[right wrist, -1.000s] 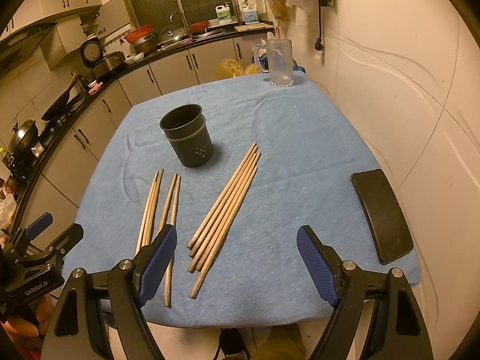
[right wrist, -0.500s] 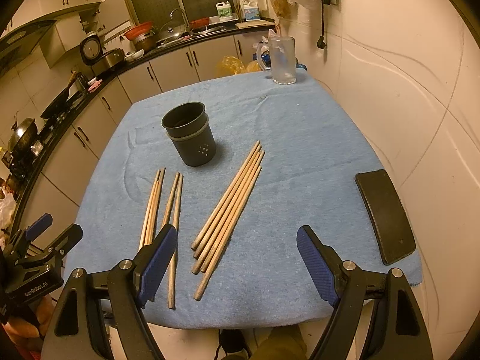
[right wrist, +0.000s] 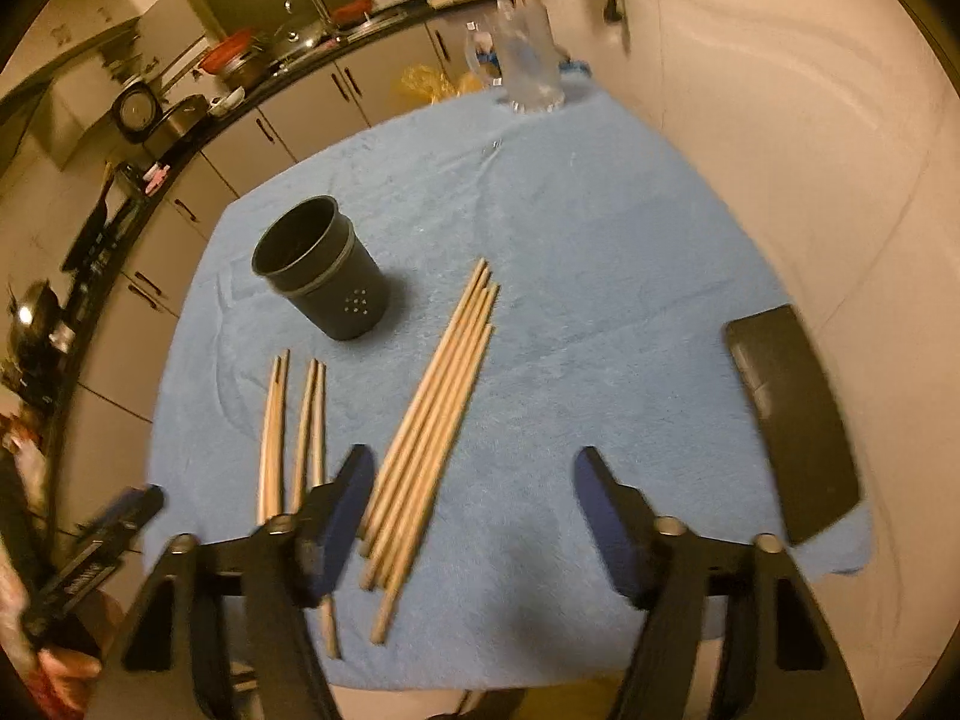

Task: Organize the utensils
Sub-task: 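Close the left tool on a wooden chopstick while the right tool grasps another chopstick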

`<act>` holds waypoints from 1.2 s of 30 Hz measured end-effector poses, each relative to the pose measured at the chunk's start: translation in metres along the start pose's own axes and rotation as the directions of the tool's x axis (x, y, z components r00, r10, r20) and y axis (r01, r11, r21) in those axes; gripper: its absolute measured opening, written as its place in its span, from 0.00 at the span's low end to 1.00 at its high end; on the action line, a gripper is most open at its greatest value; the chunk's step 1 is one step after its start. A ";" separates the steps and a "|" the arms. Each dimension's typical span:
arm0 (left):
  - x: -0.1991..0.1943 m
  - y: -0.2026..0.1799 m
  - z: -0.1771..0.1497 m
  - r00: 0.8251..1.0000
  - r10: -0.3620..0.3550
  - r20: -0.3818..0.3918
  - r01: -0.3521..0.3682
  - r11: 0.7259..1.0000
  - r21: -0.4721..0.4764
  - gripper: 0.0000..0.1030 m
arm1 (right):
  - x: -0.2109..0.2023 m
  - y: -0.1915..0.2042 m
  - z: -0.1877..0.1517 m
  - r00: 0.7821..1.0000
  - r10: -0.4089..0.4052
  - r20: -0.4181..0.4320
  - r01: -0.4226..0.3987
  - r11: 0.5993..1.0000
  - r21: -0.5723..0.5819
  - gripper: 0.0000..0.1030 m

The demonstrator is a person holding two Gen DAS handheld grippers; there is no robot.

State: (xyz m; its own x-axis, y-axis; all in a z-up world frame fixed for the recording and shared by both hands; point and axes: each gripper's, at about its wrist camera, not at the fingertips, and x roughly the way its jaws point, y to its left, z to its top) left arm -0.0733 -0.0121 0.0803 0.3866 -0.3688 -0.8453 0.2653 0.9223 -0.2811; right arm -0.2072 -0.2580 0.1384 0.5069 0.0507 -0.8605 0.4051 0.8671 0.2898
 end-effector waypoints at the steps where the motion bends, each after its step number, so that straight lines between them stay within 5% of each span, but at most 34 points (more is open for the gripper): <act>1: 0.008 0.001 0.006 1.000 -0.010 -0.025 0.009 1.000 -0.019 0.62 | 0.007 -0.001 0.007 1.000 0.016 -0.021 -0.015 1.000 0.009 0.60; 6: 0.044 -0.005 0.027 0.990 -0.078 -0.114 0.071 0.996 -0.058 0.40 | 0.033 -0.004 0.035 0.995 0.052 -0.086 -0.049 0.998 0.033 0.42; 13: 0.088 -0.019 0.047 0.971 -0.071 -0.229 0.064 0.997 -0.036 0.13 | 0.054 -0.015 0.054 0.990 0.034 -0.135 -0.026 0.998 0.058 0.42; 19: 0.114 -0.032 0.052 0.960 -0.025 -0.278 0.029 0.999 0.012 0.10 | 0.062 -0.030 0.059 0.986 0.033 -0.163 -0.020 0.997 0.080 0.42; 36: 0.113 -0.016 0.054 0.962 -0.065 -0.264 0.059 0.998 -0.031 0.10 | 0.090 -0.035 0.071 0.968 0.061 -0.244 -0.033 0.993 0.116 0.42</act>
State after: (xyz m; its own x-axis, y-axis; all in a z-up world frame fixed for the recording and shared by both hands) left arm 0.0137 -0.0747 0.0137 0.1212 -0.3846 -0.9151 0.2604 0.9019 -0.3446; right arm -0.1218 -0.3191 0.0811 0.3296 0.2228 -0.9175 0.4738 0.8015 0.3648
